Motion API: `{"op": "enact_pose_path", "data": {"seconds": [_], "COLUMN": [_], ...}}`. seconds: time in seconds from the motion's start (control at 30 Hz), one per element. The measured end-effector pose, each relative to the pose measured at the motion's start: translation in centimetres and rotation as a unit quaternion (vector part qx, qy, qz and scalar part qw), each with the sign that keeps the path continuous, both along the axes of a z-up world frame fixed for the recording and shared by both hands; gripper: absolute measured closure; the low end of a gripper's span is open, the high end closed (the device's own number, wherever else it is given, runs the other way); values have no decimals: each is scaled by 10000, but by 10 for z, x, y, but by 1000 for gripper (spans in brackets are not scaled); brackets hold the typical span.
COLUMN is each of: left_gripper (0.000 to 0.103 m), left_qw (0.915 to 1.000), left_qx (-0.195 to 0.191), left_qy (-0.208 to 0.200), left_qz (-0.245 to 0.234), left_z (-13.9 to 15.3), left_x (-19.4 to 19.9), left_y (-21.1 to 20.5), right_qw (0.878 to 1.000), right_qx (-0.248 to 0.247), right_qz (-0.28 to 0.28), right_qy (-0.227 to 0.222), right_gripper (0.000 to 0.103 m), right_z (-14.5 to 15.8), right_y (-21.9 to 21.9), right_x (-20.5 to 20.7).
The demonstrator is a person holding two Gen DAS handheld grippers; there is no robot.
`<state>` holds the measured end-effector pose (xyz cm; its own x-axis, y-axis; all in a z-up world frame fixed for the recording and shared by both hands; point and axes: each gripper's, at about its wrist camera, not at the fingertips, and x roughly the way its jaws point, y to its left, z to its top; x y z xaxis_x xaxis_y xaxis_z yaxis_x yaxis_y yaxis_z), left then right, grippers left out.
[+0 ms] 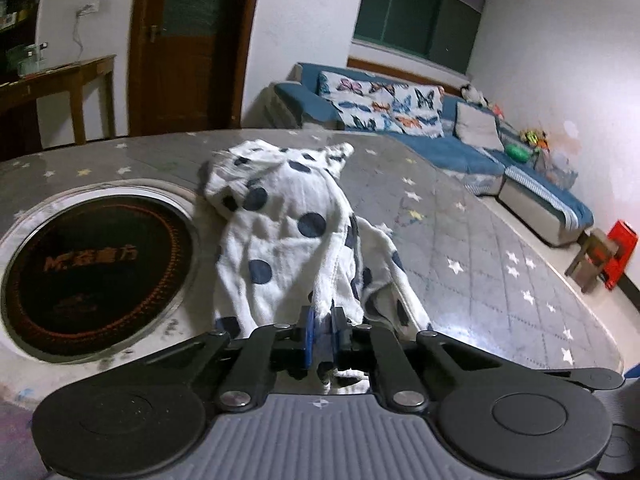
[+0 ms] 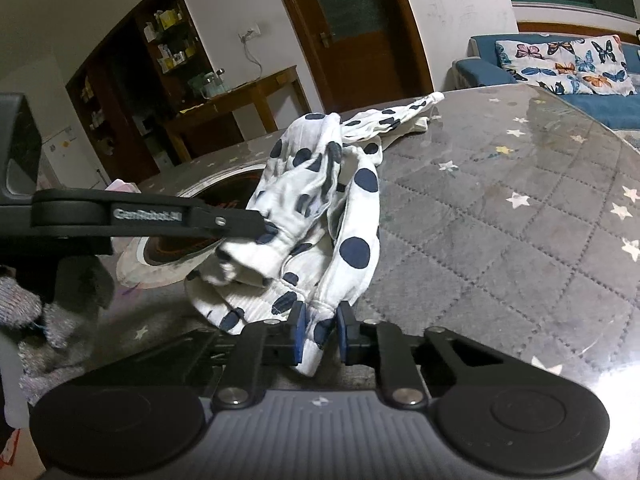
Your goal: Fold clothes
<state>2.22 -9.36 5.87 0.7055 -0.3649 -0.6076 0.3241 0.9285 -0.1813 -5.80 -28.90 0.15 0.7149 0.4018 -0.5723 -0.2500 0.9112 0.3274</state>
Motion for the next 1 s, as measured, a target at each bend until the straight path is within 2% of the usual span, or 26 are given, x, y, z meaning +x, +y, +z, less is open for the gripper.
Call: {"op": "enact_pose_path", "data": {"seconds": [0.3, 0.53, 1.0], "left_gripper": [95, 95, 95], "left_qw": [9988, 9974, 9966], "left_qx": [-239, -189, -92], "left_qy": [-88, -56, -20], "left_qz": [423, 693, 819], "left_z": [15, 13, 6], "left_x": [-18, -28, -48], "left_y": [39, 55, 68], "right_qw": [9999, 9997, 9992], "right_qx": [-7, -72, -215], "right_qz": [144, 208, 310], "right_qy": [-84, -91, -126], "right_gripper": [92, 93, 93], "right_z": [12, 15, 25], "right_y": [-3, -6, -10], "right_x": [-12, -21, -43]}}
